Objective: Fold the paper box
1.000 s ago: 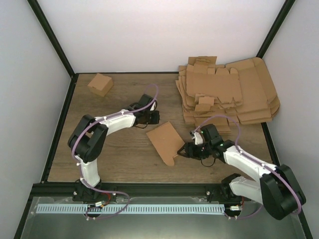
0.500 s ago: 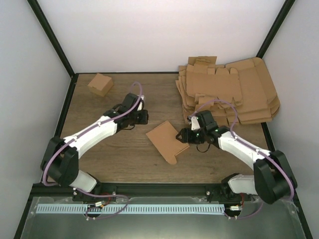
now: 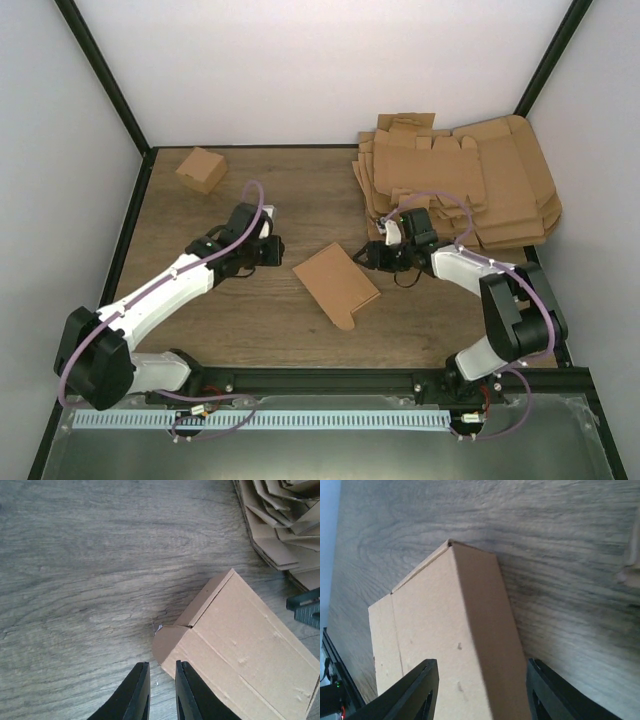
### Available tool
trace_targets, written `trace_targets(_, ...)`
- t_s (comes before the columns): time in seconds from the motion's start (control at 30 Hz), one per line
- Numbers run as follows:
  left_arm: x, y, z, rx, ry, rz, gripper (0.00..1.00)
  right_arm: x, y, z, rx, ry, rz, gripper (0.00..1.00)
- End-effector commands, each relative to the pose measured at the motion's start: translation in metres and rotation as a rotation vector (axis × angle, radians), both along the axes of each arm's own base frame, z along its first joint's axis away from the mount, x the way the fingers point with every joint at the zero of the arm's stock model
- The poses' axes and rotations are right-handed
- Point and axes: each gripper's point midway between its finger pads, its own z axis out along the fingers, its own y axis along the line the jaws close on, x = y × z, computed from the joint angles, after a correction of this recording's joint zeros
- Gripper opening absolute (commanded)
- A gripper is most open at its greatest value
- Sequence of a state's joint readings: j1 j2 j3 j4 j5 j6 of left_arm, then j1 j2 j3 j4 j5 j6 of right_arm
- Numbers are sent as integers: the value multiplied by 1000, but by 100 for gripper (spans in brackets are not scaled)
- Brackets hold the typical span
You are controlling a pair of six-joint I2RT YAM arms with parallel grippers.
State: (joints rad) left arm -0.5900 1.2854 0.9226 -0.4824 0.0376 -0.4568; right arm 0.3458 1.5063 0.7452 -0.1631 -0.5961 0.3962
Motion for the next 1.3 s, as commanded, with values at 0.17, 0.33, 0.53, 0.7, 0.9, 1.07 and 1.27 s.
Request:
trace_targets(0.17,-7,-1,-3,-12,20,-10,17,4,4,-4,109,-11,62,51)
trace_targets(0.33,-9,-2,-6,-18,30,-18,16,1,3,-13,105,7,62,50)
trace_targets(0.53,-9,-4,-6,-22,31,-23,17,-1,2,-22,102,26,59,47)
trace_targets(0.7,-9,-5,-8,-24,36,-30,17,-3,2,-30,98,42,57,46)
trace_targets(0.9,-8,-6,-8,-22,36,-32,17,-3,-7,-37,117,60,34,45)
trace_targets(1.07,-6,-8,-12,-22,43,-37,17,-1,-22,-48,119,91,-11,40)
trace_targets(1.27,1,-13,-15,-47,50,-43,16,1,-28,-62,115,127,-49,33)
